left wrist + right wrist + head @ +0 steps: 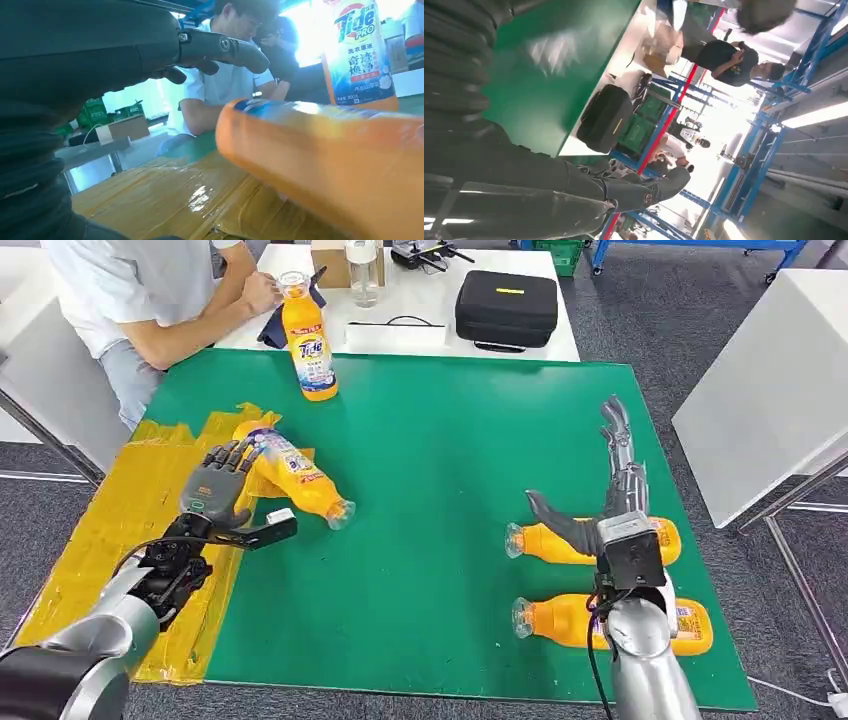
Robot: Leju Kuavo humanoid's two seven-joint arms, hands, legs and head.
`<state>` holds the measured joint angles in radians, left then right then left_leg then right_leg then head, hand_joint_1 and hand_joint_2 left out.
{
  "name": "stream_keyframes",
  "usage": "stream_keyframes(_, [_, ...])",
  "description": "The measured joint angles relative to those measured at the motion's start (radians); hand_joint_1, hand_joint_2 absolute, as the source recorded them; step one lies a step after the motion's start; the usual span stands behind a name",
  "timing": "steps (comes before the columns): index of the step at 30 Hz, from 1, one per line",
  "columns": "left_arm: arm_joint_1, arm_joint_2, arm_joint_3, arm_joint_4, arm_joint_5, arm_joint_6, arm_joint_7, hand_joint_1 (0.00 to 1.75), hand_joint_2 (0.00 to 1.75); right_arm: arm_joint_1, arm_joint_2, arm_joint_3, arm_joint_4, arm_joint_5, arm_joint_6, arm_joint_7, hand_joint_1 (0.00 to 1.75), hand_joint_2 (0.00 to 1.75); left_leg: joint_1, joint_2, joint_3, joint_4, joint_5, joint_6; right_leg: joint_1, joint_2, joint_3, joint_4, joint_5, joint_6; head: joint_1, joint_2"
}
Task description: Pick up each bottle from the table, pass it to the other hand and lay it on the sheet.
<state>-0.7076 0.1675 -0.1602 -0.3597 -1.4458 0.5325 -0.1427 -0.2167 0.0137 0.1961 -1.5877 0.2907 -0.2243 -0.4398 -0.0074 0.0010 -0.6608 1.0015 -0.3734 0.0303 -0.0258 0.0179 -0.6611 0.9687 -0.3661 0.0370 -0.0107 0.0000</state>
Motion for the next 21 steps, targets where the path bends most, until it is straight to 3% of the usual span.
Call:
stream_keyframes(4, [-0.001, -0.002, 0.005, 0.000, 0.028, 0.005, -0.025, 0.00, 1.75, 0.000, 0.000, 0.000, 0.001, 0.035, 0.000, 0.011, 0.00, 1.75, 0.000, 0.000, 0.000, 0.000, 0.000, 0.000, 0.000, 0.000, 0.000, 0.000, 0.000, 0.000, 0.000, 0.000])
stream_keyframes(7, [-0.008, -0.022, 0.044, -0.001, 0.139, 0.005, -0.129, 0.00, 1.75, -0.001, -0.002, 0.002, 0.001, 0.174, 0.008, 0.049, 0.00, 1.75, 0.000, 0.000, 0.000, 0.000, 0.000, 0.000, 0.000, 0.000, 0.000, 0.000, 0.000, 0.000, 0.000, 0.000])
stream_keyframes(10, [-0.022, -0.064, 0.116, -0.027, 0.346, -0.066, -0.322, 0.00, 1.75, -0.019, -0.036, 0.026, 0.002, 0.416, 0.052, 0.122, 0.00, 1.75, 0.000, -0.001, 0.000, 0.000, 0.000, 0.000, 0.000, -0.001, 0.000, 0.000, 0.000, 0.000, 0.000, 0.000])
stream_keyframes(14, [-0.030, -0.118, 0.193, -0.110, 0.615, -0.191, -0.503, 0.00, 1.75, -0.072, -0.100, 0.051, 0.014, 0.574, 0.101, 0.161, 0.00, 1.75, -0.002, -0.003, -0.001, 0.000, 0.002, 0.002, -0.001, -0.001, 0.000, 0.000, 0.002, 0.001, 0.000, 0.000])
stream_keyframes(21, [0.029, -0.182, 0.217, -0.413, 1.094, -0.409, -0.537, 0.00, 1.75, -0.159, -0.266, 0.053, 0.062, 0.603, 0.219, 0.139, 0.00, 1.75, -0.004, -0.003, -0.001, 0.001, 0.002, 0.003, -0.003, -0.002, 0.000, 0.000, 0.002, 0.002, 0.000, 0.000])
